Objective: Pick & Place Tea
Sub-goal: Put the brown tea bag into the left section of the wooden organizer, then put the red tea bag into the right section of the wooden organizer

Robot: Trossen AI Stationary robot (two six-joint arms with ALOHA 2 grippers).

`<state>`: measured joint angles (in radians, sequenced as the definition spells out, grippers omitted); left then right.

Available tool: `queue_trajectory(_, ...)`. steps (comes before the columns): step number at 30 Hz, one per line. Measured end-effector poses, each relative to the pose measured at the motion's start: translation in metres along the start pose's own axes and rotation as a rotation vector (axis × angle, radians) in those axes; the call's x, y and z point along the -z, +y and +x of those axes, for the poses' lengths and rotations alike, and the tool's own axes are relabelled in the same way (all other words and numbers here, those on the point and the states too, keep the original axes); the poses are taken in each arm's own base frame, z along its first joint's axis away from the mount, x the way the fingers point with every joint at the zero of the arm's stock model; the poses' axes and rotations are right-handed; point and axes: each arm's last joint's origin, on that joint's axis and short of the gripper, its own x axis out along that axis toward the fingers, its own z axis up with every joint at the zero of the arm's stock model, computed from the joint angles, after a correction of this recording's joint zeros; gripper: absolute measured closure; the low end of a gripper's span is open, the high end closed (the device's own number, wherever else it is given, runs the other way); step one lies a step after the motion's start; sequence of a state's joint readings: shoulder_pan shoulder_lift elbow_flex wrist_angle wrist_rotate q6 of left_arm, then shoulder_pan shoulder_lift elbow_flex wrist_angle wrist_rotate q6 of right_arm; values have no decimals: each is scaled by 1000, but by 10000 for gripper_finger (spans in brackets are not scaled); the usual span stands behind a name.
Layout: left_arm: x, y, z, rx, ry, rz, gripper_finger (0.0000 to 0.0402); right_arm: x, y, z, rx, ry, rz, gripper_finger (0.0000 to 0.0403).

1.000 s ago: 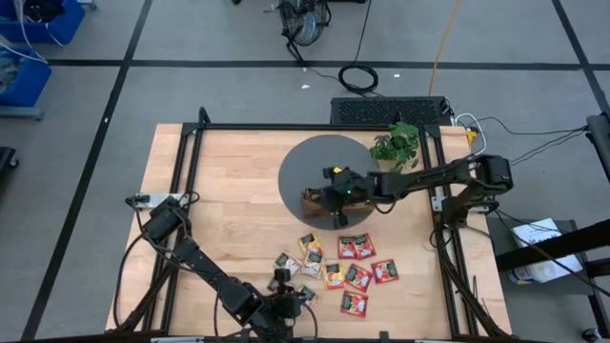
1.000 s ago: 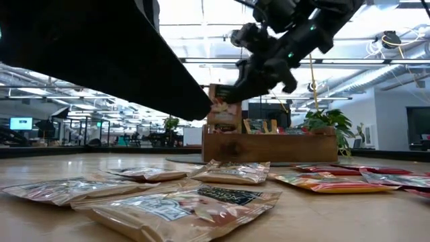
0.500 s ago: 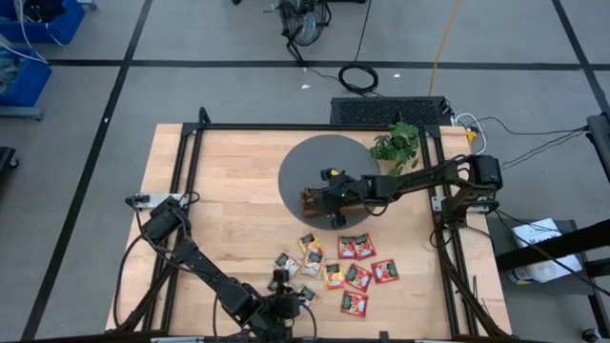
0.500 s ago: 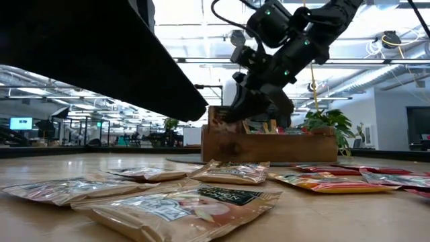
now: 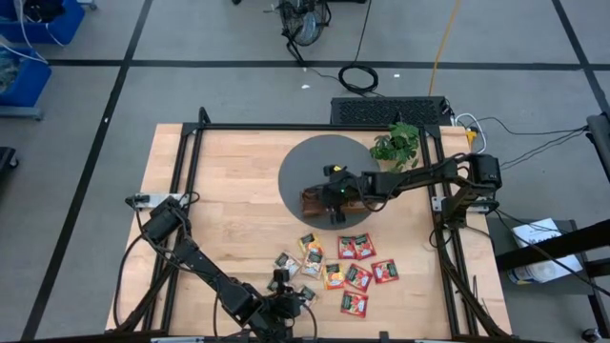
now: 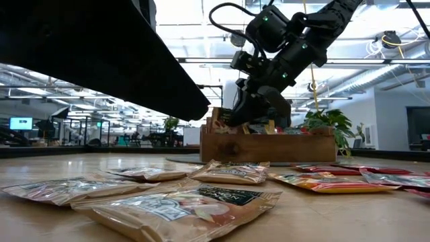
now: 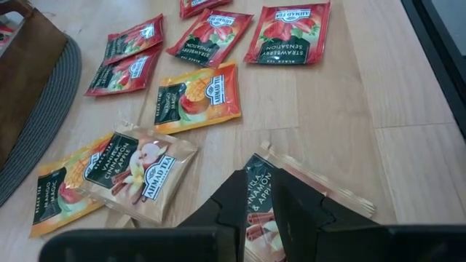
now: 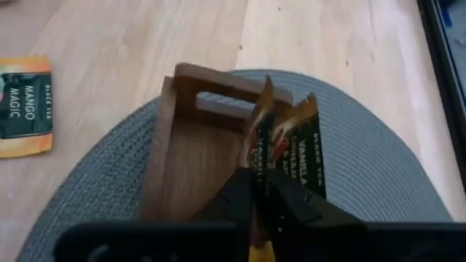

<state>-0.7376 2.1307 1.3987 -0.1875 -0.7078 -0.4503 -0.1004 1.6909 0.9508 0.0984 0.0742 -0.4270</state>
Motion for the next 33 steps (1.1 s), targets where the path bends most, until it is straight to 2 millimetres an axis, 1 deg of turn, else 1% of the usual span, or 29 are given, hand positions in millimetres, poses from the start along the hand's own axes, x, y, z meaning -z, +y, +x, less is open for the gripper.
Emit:
queue_trajectory(7, 0, 0, 0, 1, -1, -2, 332, 1, -4, 0, 20, -3, 36, 313)
queue_trajectory(10, 0, 0, 0, 1, -1, -5, 332, -3, -4, -1, 53, -21, 69, 296)
queue_trajectory(12, 0, -1, -1, 2, 0, -1, 332, -7, -3, -6, 78, -34, 74, 289)
queue_trajectory(15, 1, 0, -1, -1, 7, 9, 332, -19, -3, -23, 159, -63, 44, 285)
queue_trajectory(18, 2, 0, -1, -5, 13, 16, 332, -31, -6, -48, 283, -85, 28, 289)
queue_trajectory(20, 2, 0, -1, -5, 15, 16, 332, -37, -7, -70, 311, -104, 42, 295)
queue_trajectory(22, 3, 0, -1, -7, 18, 16, 332, -41, -4, -95, 277, -139, 86, 301)
queue_trajectory(24, 3, 0, -1, -6, 18, 15, 332, -41, 4, -120, 157, -161, 143, 307)
queue_trajectory(26, 3, -1, -1, -5, 18, 2, 332, -38, 16, -141, 4, -172, 219, 314)
queue_trajectory(27, 3, -1, -1, -5, 18, -5, 332, -33, 25, -148, -76, -165, 260, 318)
queue_trajectory(29, 3, -1, -1, -4, 17, -21, 332, -16, 49, -155, -204, -142, 311, 329)
queue_trajectory(31, 2, -1, -1, -2, 13, -37, 332, 7, 78, -152, -278, -148, 318, 345)
queue_trajectory(33, 2, -1, -1, -2, 11, -48, 332, 33, 105, -146, -314, -182, 327, 367)
